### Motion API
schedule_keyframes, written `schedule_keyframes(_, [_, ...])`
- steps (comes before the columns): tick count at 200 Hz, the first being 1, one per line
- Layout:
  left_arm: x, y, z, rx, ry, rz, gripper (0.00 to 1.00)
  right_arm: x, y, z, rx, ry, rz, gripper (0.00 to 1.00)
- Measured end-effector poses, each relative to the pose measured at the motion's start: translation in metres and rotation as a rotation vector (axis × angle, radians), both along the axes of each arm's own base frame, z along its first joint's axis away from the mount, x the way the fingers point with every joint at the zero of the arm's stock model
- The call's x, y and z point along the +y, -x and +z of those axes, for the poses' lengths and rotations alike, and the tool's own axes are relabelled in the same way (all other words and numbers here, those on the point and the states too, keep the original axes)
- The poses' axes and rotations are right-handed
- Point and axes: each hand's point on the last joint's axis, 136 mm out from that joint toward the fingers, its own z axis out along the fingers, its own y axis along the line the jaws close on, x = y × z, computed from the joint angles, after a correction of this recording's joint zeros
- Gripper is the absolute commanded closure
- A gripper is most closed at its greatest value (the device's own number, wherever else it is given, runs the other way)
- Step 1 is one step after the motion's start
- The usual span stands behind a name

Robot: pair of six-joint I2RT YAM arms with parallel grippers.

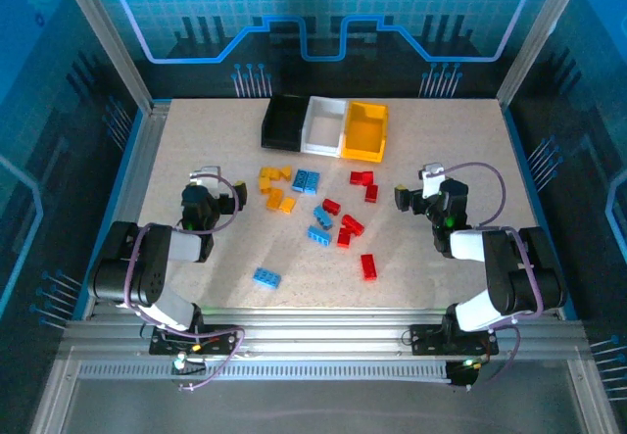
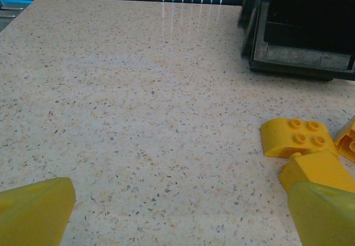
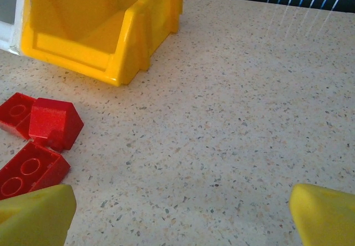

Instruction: Sort the legos into containers by color

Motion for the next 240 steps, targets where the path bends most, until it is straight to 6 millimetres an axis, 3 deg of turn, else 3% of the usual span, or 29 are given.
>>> schedule_keyframes(41, [0.000, 0.000, 0.000, -0.001, 0.003, 0.002, 0.01, 0.000, -0.001, -0.001, 0.012, -0.001, -0.003, 0.00])
schedule_keyframes(65, [0.002, 0.003, 0.013, -0.035, 0.003, 0.014, 0.01, -0.003, -0.010, 0.004, 0.061, 0.000, -0.023, 0.00])
schedule_keyframes(89, [0.005, 0.009, 0.037, -0.090, 0.000, 0.029, 0.01, -0.006, -0.022, 0.033, 0.051, -0.005, -0.047, 0.00])
schedule_keyframes(120, [0.010, 0.016, 0.068, -0.111, 0.028, 0.065, 0.01, -0.013, -0.019, 0.066, 0.060, -0.078, -0.115, 0.00])
schedule_keyframes(154, [0.014, 0.001, 0.108, -0.051, 0.121, 0.128, 0.01, -0.032, -0.025, 0.099, 0.192, -0.210, -0.249, 0.00])
schedule_keyframes(175, [0.016, -0.005, 0.129, -0.009, 0.166, 0.161, 0.01, -0.031, -0.030, 0.120, 0.259, -0.272, -0.277, 0.00])
schedule_keyframes(203, [0.017, -0.001, 0.138, 0.072, 0.230, 0.203, 0.01, -0.016, -0.022, 0.110, 0.427, -0.306, -0.278, 0.00])
schedule_keyframes(240, [-0.002, 0.009, 0.118, 0.223, 0.299, 0.168, 0.01, 0.038, -0.008, 0.077, 0.700, -0.270, -0.201, 0.01])
